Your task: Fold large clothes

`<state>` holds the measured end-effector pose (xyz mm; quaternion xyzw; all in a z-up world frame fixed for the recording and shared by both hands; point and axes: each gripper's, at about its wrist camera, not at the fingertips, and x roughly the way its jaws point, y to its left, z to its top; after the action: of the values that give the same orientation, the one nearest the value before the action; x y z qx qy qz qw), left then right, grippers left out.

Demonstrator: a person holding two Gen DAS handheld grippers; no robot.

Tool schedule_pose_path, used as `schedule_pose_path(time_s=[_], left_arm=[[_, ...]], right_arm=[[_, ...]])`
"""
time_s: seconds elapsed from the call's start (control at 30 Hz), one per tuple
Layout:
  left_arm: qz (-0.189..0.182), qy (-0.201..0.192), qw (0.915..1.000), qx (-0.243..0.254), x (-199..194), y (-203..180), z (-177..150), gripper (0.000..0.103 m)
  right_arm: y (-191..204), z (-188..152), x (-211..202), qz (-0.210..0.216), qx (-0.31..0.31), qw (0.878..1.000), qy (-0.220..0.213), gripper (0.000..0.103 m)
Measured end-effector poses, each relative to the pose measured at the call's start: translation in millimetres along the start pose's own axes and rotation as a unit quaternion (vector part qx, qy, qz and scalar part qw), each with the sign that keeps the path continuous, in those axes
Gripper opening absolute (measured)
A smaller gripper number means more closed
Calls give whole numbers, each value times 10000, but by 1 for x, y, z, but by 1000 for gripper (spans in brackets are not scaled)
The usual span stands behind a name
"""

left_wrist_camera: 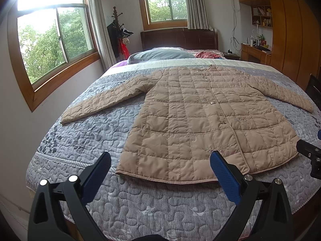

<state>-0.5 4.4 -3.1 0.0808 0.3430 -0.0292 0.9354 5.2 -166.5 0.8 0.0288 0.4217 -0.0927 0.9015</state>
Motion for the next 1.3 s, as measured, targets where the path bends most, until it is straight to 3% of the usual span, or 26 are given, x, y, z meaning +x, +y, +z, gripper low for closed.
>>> schedule_pose_path(time_s=[0.97,1.17,1.3], left_arm=[[37,50,10000,43,6,0,5,99],[-169,239,9996,66,23,-3,14,99],[-583,776,9952,155,60,-6,30,99]], right_arm=[[-3,5,11,35,-27,10000,39,100],[-18,21,28,64,76,9998,156,100],[-47,40,50,56,210,9992,347,100]])
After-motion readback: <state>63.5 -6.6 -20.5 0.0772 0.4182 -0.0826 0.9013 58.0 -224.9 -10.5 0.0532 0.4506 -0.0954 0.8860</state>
